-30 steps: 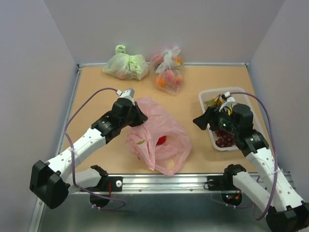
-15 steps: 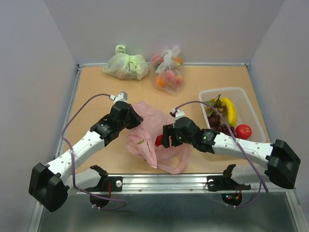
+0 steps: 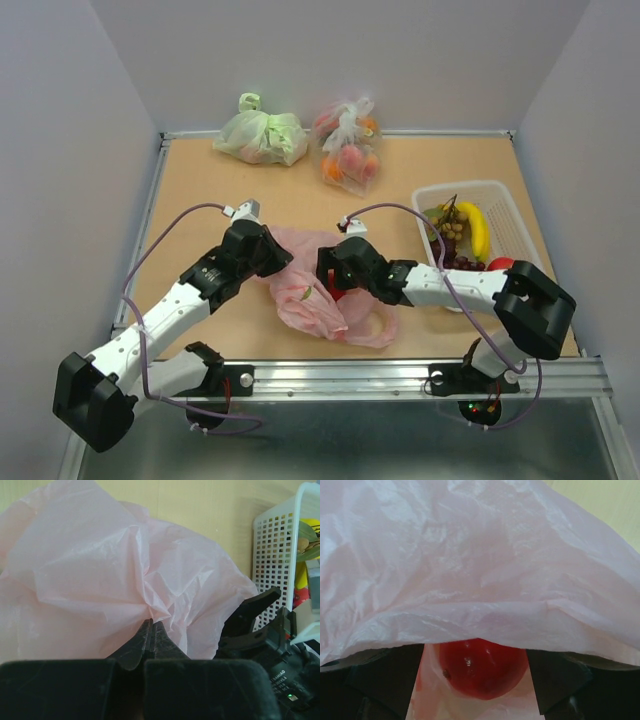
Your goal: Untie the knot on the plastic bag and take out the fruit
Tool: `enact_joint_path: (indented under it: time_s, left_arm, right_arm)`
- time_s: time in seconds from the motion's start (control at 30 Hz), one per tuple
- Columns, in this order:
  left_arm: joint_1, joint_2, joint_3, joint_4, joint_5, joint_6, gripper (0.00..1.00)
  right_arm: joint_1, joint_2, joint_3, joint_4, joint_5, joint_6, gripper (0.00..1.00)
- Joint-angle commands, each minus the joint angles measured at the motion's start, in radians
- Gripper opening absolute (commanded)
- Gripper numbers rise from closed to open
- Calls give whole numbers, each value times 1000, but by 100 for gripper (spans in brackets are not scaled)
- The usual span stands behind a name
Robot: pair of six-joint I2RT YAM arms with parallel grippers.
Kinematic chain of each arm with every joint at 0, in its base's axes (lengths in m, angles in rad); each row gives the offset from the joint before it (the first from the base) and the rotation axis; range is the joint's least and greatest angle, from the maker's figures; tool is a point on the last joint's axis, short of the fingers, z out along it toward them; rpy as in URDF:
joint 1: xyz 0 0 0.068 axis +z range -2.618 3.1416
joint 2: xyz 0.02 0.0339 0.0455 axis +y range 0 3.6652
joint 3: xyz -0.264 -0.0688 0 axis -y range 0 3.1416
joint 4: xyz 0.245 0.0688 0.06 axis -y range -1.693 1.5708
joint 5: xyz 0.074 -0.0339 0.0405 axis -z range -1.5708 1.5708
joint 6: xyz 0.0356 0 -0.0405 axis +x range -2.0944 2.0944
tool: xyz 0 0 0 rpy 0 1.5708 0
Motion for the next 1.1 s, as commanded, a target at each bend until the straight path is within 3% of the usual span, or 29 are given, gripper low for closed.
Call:
enact_joint_path:
  time_s: [0.0, 0.23, 0.3, 0.47, 0.67, 0.73, 0.83, 0.9, 1.07]
  left_arm:
    - [0, -25, -28, 19, 19, 15, 0]
    - [0, -35, -84, 42, 1, 6, 0]
    - [0, -35, -96, 47, -19, 3, 0]
    - [20, -19, -105, 45, -71, 3, 0]
    - [138, -2, -100, 56, -71, 49, 0]
    - [161, 2, -94, 62, -48, 68, 0]
    - [166, 8, -84, 86, 19, 104, 0]
    - [166, 8, -84, 96, 83, 117, 0]
    - [165, -21, -110, 93, 134, 115, 0]
  right_arm:
    - [2, 29, 35, 65, 49, 11, 87]
    - [5, 43, -1, 65, -36, -2, 91]
    - [8, 27, -13, 65, -40, -6, 82]
    - [9, -98, -44, 58, 10, -40, 33]
    - [9, -207, -27, -33, 92, -103, 9]
    - [9, -233, -21, -50, 108, -127, 8]
    - [9, -218, 4, -68, 58, -143, 28]
    - [11, -178, 15, -68, -26, -125, 48]
    - [63, -69, 76, -60, -48, -120, 71]
